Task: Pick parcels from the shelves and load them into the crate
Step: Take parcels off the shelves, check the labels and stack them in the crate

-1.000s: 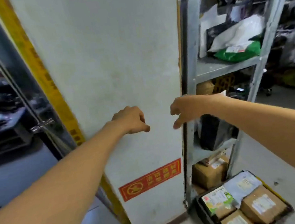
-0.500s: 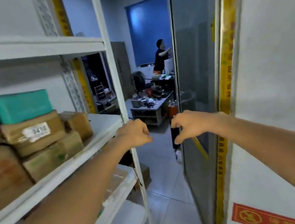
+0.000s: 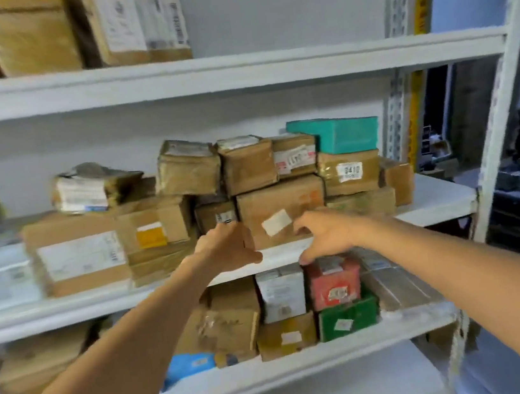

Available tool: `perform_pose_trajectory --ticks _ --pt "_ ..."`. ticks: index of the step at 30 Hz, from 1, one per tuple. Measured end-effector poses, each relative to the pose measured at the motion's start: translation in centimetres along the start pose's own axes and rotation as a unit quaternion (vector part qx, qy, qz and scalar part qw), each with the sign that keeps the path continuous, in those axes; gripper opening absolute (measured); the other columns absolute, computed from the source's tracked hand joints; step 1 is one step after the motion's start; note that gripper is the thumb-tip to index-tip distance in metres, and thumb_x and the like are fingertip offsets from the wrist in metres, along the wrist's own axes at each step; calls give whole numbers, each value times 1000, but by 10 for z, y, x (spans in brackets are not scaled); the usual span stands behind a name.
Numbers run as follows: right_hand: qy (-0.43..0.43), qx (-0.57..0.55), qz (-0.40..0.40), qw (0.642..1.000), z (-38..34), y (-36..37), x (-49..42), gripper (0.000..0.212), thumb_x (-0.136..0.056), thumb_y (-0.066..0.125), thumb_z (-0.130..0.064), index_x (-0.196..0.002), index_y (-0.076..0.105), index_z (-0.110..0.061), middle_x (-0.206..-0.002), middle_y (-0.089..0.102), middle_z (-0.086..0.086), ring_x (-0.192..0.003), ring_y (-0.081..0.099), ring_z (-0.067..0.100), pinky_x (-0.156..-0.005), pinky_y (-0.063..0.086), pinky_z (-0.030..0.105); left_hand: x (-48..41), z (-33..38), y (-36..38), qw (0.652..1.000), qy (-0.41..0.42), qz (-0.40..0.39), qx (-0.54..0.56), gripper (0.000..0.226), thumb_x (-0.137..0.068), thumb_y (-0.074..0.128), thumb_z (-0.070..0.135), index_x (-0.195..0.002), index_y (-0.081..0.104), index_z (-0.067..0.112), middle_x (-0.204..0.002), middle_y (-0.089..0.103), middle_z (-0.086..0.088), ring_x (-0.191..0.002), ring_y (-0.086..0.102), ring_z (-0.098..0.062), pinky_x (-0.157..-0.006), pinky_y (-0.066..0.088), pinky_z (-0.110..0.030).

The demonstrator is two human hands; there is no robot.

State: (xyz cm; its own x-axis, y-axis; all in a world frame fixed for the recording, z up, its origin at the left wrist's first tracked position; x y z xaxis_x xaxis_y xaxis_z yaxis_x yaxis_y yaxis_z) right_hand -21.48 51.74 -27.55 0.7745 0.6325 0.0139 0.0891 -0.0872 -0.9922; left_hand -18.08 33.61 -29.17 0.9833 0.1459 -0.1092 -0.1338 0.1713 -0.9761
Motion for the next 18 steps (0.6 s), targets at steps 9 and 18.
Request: perform_pose_trajectory --ticks 9,18 --pt "-172 1 8 985 -186 -3 -58 68 -79 74 -44 -136 48 -16 -135 49 8 -117 52 26 -94 47 38 80 -154 -61 989 -132 62 -36 18 -75 71 49 -88 68 37 -95 60 6 -80 53 -14 -63 43 -27" --pt "-270 -4 -11 963 -321 22 -88 68 -83 71 -40 -140 44 -15 -141 48 5 -123 50 23 -99 46 35 157 -284 -110 960 -234 145 -38 26 -75 73 50 -95 69 35 -102 69 4 -87 63 -18 -71 49 -28"
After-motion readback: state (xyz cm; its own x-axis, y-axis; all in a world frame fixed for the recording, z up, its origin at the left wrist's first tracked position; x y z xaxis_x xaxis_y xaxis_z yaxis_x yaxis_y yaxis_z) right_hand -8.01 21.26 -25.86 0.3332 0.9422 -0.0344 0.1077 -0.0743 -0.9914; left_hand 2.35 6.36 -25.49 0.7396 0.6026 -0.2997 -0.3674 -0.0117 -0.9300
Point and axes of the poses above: each hand's wrist, its own x-axis away from the middle knuckle, its own y-axis out of the palm, z = x × y, the point moved 4 cm from there along -x, towards the middle knuckle
